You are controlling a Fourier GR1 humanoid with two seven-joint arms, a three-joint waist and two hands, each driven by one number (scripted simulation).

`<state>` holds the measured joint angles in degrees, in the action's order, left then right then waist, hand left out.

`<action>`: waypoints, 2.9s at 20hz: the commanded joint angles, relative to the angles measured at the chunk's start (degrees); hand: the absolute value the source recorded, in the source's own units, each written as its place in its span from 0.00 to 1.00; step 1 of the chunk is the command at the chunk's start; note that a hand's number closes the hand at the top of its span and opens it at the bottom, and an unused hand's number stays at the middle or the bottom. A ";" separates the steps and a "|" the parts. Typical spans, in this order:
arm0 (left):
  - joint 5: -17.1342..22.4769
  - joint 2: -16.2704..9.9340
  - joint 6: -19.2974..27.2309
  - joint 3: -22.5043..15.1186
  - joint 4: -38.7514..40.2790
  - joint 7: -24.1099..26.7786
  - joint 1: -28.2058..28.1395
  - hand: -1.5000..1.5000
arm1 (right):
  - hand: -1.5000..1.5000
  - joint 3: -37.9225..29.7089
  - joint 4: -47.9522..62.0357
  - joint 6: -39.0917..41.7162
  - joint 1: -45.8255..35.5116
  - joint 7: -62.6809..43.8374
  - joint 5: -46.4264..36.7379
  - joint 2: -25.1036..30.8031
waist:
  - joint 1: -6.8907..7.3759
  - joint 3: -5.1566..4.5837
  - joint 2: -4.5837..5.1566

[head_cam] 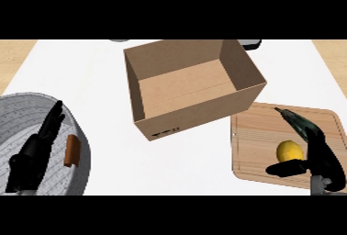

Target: Pick the lemon from the cutting board and place it in the cardboard box

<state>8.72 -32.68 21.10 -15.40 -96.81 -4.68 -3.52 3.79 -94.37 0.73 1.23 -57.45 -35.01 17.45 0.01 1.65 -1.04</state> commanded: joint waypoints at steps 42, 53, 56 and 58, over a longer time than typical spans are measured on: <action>0.28 -0.23 -0.26 -5.70 0.02 -1.48 6.14 0.50 | 1.00 6.51 15.89 28.28 -40.81 94.96 24.17 18.64 | 8.26 -1.37 4.33; 1.73 -0.13 1.98 -5.78 3.07 -1.82 7.47 0.50 | 1.00 9.64 37.32 38.11 -61.22 101.35 26.78 17.66 | 5.67 -1.71 3.10; 1.83 -0.11 2.06 -6.38 3.55 -0.15 6.90 0.50 | 1.00 13.18 41.11 35.90 -65.06 100.42 24.71 13.65 | 5.72 -1.75 3.07; 2.58 0.59 2.38 -6.12 6.09 -0.33 7.37 0.50 | 1.00 15.68 42.93 33.67 -66.53 100.08 22.97 10.41 | 4.78 -1.78 3.04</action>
<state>11.29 -36.13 22.73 -21.88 -96.77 -5.69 1.38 16.30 -56.51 30.22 -60.65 37.73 -10.05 31.94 6.36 1.22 1.70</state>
